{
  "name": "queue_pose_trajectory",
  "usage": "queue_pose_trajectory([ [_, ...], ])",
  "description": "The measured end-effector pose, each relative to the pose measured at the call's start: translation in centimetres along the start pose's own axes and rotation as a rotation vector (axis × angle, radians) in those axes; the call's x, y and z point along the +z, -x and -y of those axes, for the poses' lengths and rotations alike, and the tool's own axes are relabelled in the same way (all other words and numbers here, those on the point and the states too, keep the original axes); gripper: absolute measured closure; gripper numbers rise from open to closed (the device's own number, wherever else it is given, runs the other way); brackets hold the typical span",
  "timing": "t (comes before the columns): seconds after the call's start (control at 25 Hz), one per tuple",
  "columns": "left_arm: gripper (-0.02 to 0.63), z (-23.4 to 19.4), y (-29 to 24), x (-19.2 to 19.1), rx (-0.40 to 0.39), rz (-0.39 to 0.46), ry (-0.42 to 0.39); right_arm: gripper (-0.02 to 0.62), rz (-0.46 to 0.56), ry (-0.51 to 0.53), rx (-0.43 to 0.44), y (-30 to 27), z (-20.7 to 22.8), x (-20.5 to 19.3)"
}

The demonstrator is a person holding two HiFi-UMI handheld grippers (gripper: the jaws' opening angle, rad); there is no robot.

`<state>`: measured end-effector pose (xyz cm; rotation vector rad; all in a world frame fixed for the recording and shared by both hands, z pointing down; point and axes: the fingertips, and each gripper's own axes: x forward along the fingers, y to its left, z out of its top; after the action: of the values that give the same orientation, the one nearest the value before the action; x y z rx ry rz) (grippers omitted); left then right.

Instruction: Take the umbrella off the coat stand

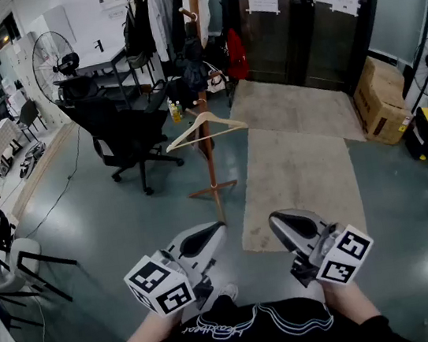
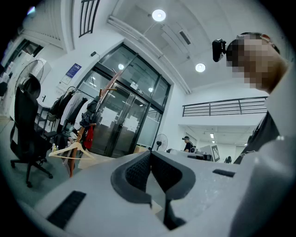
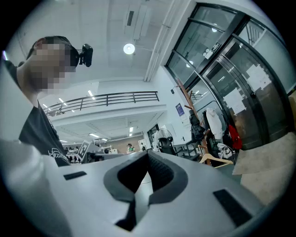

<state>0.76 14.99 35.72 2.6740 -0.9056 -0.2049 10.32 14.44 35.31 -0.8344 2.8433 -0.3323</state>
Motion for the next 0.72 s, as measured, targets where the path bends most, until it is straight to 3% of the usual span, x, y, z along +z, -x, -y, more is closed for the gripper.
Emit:
queue_pose_trajectory([
  [0.36,0.601,4.3,1.4,0.3,0.008,0.014,-0.049,0.592,0.032,0.036,0.018,3.3,-2.7,1.3],
  [0.72,0.600,4.8,1.9,0.9,0.009,0.024,-0.075,0.592,0.060,0.028,-0.022,4.1,-2.1,1.9],
])
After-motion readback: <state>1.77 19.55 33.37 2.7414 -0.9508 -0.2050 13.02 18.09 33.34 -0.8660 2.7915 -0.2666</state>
